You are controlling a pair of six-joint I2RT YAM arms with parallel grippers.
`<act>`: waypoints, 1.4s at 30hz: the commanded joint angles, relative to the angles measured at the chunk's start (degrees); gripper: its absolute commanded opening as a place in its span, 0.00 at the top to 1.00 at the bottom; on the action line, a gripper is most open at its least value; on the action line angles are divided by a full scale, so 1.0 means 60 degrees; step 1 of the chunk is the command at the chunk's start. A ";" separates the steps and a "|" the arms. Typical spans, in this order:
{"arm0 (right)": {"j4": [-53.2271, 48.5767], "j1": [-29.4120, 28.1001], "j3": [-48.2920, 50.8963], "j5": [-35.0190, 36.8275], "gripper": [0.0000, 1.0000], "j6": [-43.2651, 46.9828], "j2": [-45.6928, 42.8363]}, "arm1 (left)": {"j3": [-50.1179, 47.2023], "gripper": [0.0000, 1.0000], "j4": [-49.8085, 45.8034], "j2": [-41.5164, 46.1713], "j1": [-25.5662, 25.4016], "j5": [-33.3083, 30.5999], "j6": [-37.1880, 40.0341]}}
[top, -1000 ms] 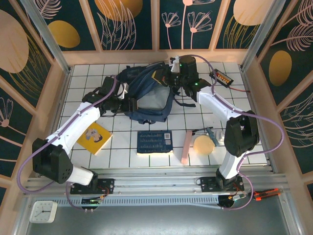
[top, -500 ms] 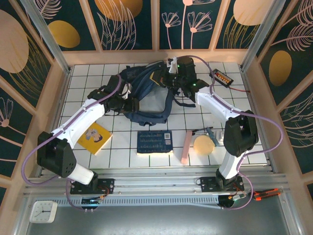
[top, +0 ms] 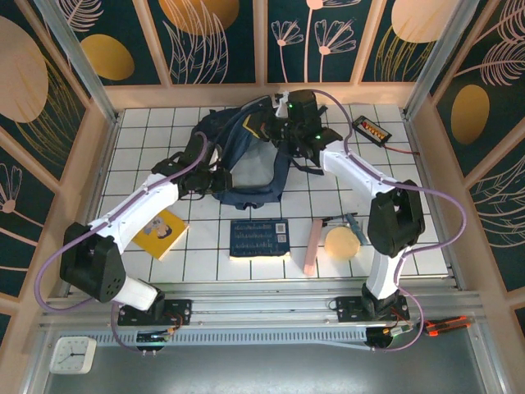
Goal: Pack the student bag
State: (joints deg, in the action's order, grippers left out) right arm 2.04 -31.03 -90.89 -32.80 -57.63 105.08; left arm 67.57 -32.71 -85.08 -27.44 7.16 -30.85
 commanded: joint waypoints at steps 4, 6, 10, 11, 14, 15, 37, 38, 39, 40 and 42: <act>0.1015 0.0000 -0.0925 0.0130 1.00 -0.0061 -0.0150 | -0.0142 1.00 -0.0432 0.0172 -0.0041 -0.0380 -0.0087; 0.0672 0.0000 -0.0884 0.0163 1.00 0.0259 -0.0213 | 0.0018 1.00 -0.0685 0.0211 -0.0039 -0.0600 0.0115; -0.0895 0.0175 -0.0848 0.0620 1.00 0.1817 -0.0388 | 0.0540 1.00 -0.1175 0.0418 -0.0015 -0.0716 0.0717; -0.1180 0.0325 -0.0703 0.0743 1.00 0.1982 -0.0463 | 0.0634 1.00 -0.1210 0.0462 0.0021 -0.0558 0.0862; -0.0620 0.0743 0.0132 0.0496 0.88 0.1613 -0.0854 | 0.0855 1.00 -0.1219 0.0565 0.0062 -0.0040 0.0959; -0.0342 0.0818 0.0255 0.0267 0.69 0.1357 -0.0905 | 0.0892 1.00 -0.1132 0.0594 0.0055 0.0184 0.0893; 0.0943 -0.0941 0.1586 0.0968 0.96 -0.0366 -0.0775 | 0.0472 0.92 0.1378 0.0968 0.0032 0.1445 -0.1212; 0.0837 -0.0945 0.1508 0.0962 0.98 -0.0261 -0.0786 | 0.0472 0.89 0.1335 0.0980 0.0040 0.1451 -0.1195; 0.0764 -0.0948 0.1409 0.0919 0.98 -0.0141 -0.0782 | 0.0457 0.84 0.1309 0.0951 0.0033 0.1484 -0.1187; 0.0702 -0.0945 0.1333 0.0860 0.99 -0.0063 -0.0763 | 0.0442 0.81 0.1314 0.0937 0.0033 0.1520 -0.1181; 0.0650 -0.0954 0.1284 0.0751 0.99 -0.0036 -0.0752 | 0.0400 0.77 0.1368 0.0922 0.0032 0.1566 -0.1231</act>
State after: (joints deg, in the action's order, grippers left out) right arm 4.49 -36.12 -80.73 -26.85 -59.66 101.21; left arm 69.91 -28.14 -80.93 -27.00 14.15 -38.11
